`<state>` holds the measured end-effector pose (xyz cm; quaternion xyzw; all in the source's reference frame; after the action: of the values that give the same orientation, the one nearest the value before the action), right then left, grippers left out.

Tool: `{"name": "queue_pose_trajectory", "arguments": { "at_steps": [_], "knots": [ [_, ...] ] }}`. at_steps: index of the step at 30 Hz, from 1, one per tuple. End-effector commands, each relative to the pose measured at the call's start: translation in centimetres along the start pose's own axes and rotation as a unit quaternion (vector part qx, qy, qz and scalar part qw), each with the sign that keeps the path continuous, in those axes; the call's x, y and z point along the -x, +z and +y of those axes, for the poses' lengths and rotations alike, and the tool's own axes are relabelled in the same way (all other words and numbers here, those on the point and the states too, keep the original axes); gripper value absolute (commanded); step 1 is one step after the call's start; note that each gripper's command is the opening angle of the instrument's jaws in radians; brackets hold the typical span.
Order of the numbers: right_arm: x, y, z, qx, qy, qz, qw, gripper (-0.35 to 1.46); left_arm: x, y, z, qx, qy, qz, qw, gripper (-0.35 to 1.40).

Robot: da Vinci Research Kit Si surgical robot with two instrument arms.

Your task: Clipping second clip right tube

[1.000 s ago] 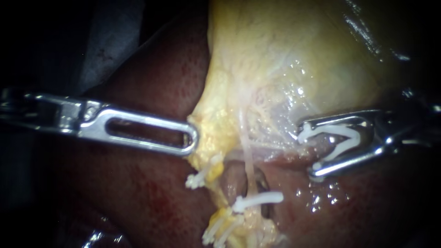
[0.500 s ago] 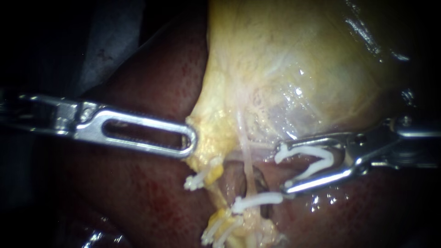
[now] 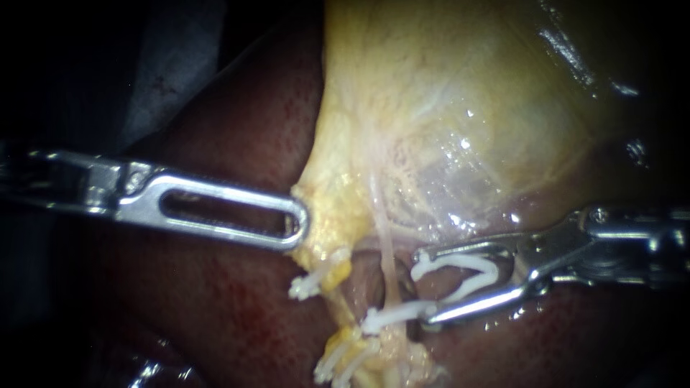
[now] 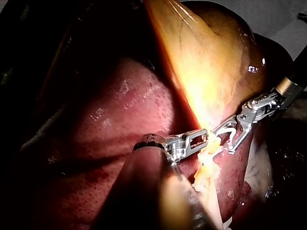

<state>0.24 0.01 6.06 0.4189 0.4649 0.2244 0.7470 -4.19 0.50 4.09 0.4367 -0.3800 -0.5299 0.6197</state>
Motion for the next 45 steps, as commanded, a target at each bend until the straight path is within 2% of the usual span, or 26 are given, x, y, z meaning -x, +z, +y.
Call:
{"name": "queue_pose_trajectory", "arguments": {
  "at_steps": [1,8,17,29,38,41,43,45],
  "knots": [
    [0.01,0.02,0.02,0.0,0.0,-0.001,1.0,0.48,0.0,0.0,0.0,0.0,0.0,0.0,1.0,-0.35],
    [0.03,0.17,0.1,0.0,-0.003,-0.006,1.0,0.48,-0.01,0.0,-0.02,0.0,0.0,0.0,1.0,-0.35],
    [-0.01,0.28,0.2,0.002,-0.002,-0.005,1.0,0.47,-0.01,0.0,-0.02,0.001,0.0,-0.001,1.0,-0.35],
    [-0.07,0.41,0.22,0.002,0.016,-0.005,0.9999,0.45,-0.01,0.01,-0.03,0.001,0.0,-0.001,1.0,-0.35],
    [-0.07,0.42,0.22,0.003,0.034,-0.006,0.9994,0.31,-0.01,0.01,-0.03,0.001,0.0,-0.001,1.0,-0.35],
    [-0.07,0.42,0.23,0.003,0.049,-0.006,0.9988,0.15,-0.01,0.01,-0.03,0.001,0.0,-0.001,1.0,-0.35],
    [-0.07,0.41,0.23,0.002,0.063,-0.008,0.998,-0.09,-0.01,0.01,-0.03,0.001,0.0,-0.001,1.0,-0.35],
    [-0.07,0.4,0.23,0.003,0.072,-0.009,0.9974,-0.17,-0.01,0.01,-0.03,0.001,0.0,-0.001,1.0,-0.35]
  ]
}}
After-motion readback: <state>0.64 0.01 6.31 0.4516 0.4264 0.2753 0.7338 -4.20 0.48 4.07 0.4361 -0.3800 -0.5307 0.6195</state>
